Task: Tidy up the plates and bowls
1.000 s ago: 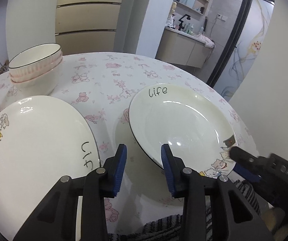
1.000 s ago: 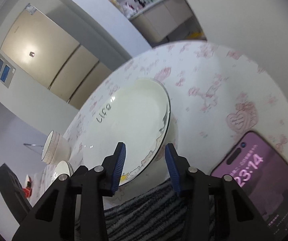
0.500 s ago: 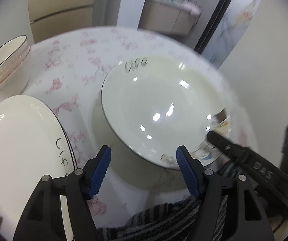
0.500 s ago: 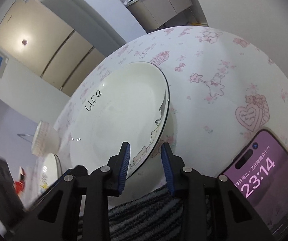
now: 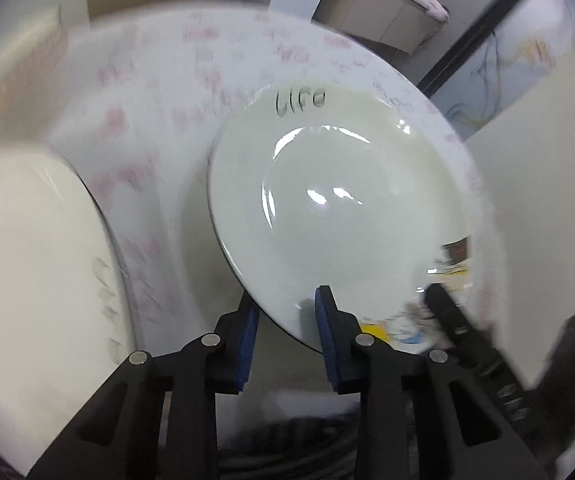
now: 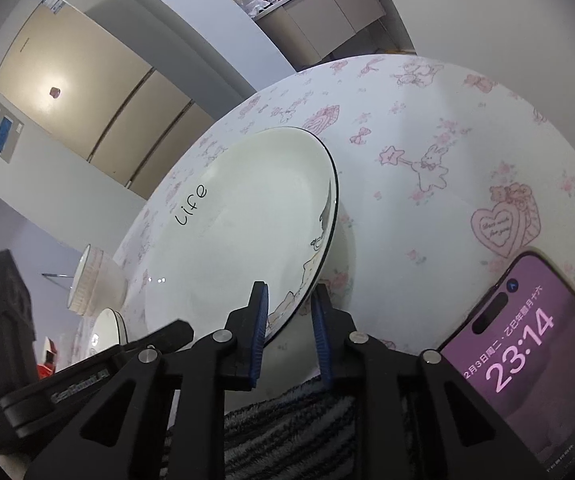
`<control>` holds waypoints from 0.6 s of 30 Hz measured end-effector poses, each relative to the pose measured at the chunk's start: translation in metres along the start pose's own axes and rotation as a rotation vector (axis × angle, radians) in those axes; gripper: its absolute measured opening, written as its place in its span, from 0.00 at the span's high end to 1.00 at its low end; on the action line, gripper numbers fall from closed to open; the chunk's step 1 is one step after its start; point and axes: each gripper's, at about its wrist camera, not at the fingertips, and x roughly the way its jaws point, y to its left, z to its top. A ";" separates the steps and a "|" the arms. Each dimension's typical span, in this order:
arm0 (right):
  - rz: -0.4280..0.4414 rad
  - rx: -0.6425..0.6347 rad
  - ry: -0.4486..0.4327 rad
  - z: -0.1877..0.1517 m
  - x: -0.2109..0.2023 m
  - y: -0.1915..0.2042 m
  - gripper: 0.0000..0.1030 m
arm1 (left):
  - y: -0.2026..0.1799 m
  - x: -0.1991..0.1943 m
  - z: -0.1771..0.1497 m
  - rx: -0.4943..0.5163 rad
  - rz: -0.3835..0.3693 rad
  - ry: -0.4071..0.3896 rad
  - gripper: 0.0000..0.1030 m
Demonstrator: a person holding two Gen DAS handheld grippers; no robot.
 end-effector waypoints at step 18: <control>0.020 -0.012 0.016 0.000 0.002 0.000 0.78 | 0.008 -0.006 -0.019 0.001 -0.063 -0.168 0.76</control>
